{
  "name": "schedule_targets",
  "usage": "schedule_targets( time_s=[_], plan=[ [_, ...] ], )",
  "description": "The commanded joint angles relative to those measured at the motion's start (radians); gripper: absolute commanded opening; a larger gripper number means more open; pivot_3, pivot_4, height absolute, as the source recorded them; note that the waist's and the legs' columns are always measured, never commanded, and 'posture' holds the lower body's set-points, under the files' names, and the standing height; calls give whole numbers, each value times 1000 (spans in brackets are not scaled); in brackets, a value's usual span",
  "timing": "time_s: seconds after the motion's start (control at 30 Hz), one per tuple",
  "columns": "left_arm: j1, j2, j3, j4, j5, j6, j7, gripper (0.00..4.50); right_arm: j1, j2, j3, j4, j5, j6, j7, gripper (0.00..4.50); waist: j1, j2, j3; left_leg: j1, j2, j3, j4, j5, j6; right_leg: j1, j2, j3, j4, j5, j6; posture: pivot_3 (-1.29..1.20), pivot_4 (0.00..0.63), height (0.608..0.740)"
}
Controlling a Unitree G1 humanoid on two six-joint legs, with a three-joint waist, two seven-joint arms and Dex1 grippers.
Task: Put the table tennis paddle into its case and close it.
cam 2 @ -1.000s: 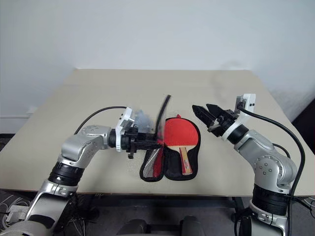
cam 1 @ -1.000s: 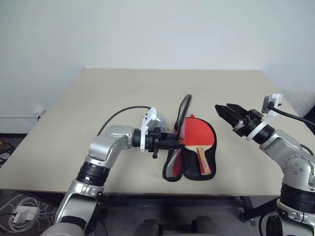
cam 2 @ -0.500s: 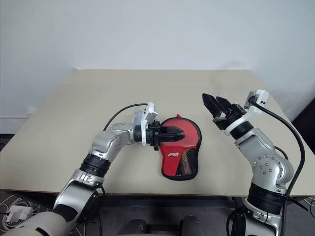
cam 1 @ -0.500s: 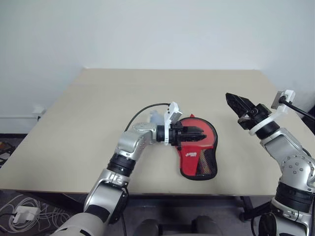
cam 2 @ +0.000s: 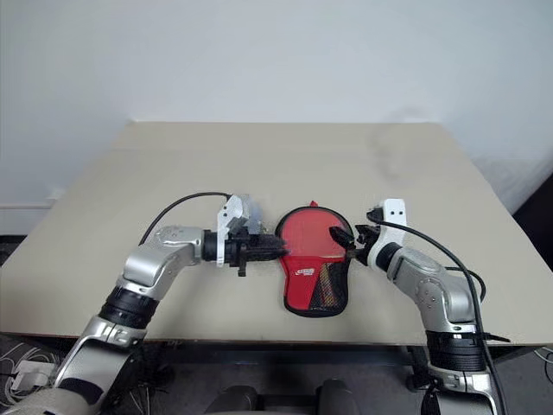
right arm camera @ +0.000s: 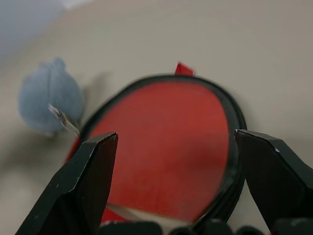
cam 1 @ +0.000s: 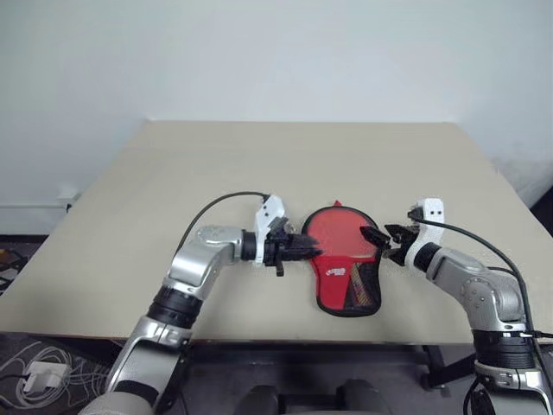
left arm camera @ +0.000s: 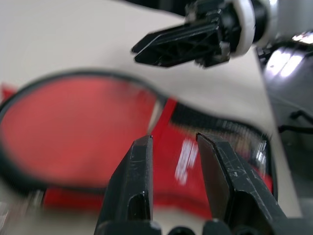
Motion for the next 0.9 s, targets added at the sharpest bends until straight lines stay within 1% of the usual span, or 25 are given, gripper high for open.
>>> schedule_targets(
  time_s=[0.03, 0.13, 0.2, 0.4, 0.47, 0.63, 0.77, 0.9],
  plan=[
    [30, 19, 15, -83, 0, 37, 45, 1447, -32, 11, -1, 3, -12, 7, 14, 4130, 1, 0, 0, 0, 0, 0, 0, 0, 0, 0, 0, 0, 0, 0, 0, 0, 0, 716],
    [62, 26, 3, -116, 5, 54, 67, 1447, -49, 23, -4, 25, -20, 28, 12, 4130, 0, 0, 0, 0, 0, 0, 0, 0, 0, 0, 0, 0, 0, 0, 0, 0, 0, 716],
    [80, 22, -4, -137, 7, 60, 82, 1398, -61, 28, -13, 47, -22, 38, 12, 4483, 0, 0, 0, 0, 0, 0, 0, 0, 0, 0, 0, 0, 0, 0, 0, 0, 0, 716],
    [95, 15, -18, -156, 8, 66, 105, 1398, -61, 10, -36, 74, -43, 72, 1, 4492, 0, 0, 0, 0, 0, 0, 0, 0, 0, 0, 0, 0, 0, 0, 0, 0, 0, 716],
    [99, 17, -21, -161, 4, 66, 105, 1398, -49, -4, -64, 69, -34, 103, -4, 4492, 0, 0, 0, 0, 0, 0, 0, 0, 0, 0, 0, 0, 0, 0, 0, 0, 0, 716],
    [98, 15, -28, -150, 5, 58, 103, 1398, 9, -51, -131, -4, 9, 177, 18, 4492, 0, 0, 0, 0, 0, 0, 0, 0, 0, 0, 0, 0, 0, 0, 0, 0, 0, 716],
    [93, 3, -38, -145, 10, 52, 106, 1398, 72, -91, -170, -71, 61, 284, 48, 4492, 1, 0, 0, 0, 0, 0, 0, 0, 0, 0, 0, 0, 0, 0, 0, 0, 0, 716],
    [86, -4, -44, -139, 11, 45, 100, 1398, 115, -93, -193, -135, 127, 366, 73, 4492, 0, 0, 0, 0, 0, 0, 0, -1, 1, 1, 0, 0, 0, 0, 0, 0, 0, 716]
  ],
)
